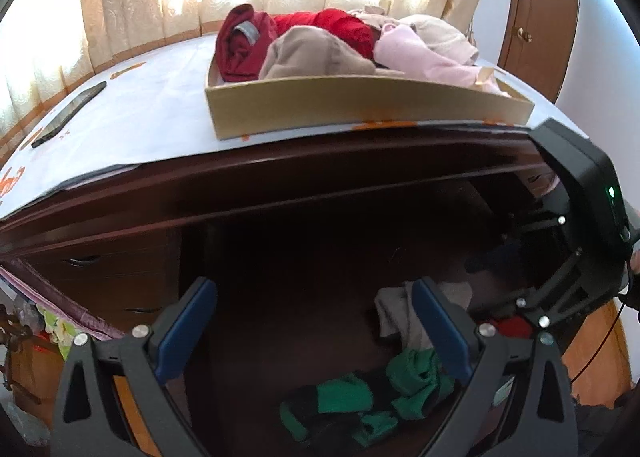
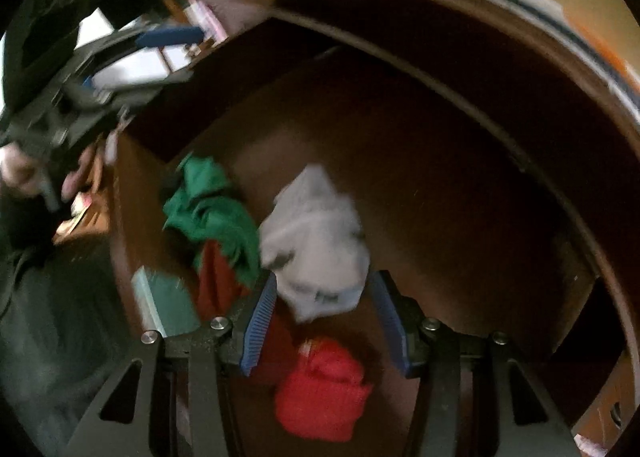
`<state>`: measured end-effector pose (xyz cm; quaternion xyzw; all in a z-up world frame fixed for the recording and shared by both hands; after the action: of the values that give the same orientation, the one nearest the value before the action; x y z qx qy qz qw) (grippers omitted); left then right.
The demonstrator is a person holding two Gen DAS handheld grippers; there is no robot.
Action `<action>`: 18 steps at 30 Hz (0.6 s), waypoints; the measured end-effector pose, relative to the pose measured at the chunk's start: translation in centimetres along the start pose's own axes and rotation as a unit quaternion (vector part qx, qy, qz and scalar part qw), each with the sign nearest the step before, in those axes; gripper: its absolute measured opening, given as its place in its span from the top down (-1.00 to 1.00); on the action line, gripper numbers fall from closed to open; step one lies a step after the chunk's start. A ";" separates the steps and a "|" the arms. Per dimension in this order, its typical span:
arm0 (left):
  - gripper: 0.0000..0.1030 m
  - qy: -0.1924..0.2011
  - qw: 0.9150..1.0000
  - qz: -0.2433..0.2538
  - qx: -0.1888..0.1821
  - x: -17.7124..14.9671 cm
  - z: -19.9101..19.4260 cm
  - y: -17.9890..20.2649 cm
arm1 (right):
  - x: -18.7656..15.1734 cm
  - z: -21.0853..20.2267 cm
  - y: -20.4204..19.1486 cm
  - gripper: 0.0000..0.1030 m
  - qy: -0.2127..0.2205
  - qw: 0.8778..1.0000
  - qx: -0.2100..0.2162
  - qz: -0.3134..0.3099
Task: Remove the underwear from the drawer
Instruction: 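Grasp the grey sock with the right tool while the left tool grasps the green garment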
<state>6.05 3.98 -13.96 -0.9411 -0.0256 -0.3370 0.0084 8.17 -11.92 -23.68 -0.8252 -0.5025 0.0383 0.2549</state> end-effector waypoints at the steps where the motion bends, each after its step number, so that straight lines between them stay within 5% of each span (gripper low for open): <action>1: -0.93 -0.002 1.000 0.000 0.000 -0.1 0.0 -0.2 | 0.4 0.1 0.0 -0.03 0.003 1.000 0.000 0.004; 7: -0.93 -0.024 1.000 0.007 -0.009 -1.1 0.5 -0.3 | 1.6 2.1 -0.7 -0.03 -0.013 1.000 -0.015 0.005; 18: -0.93 -0.129 0.986 0.042 -0.102 -3.4 2.5 2.1 | 2.2 5.5 -0.3 -0.02 -0.081 0.997 0.004 0.012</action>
<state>5.13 1.82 -18.08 -0.9729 0.0475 -0.2130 -0.0764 7.24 -7.87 -27.85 -0.8243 -0.5116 0.1100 0.2159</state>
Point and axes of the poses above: each gripper's, at about its wrist camera, not at the fingertips, and z roughly the way its jaws point, y to its right, x to its top, the point moved 7 cm from there along z, roughly the way its jaws point, and after that the axes turned 3 degrees about x, right-handed, at the moved point
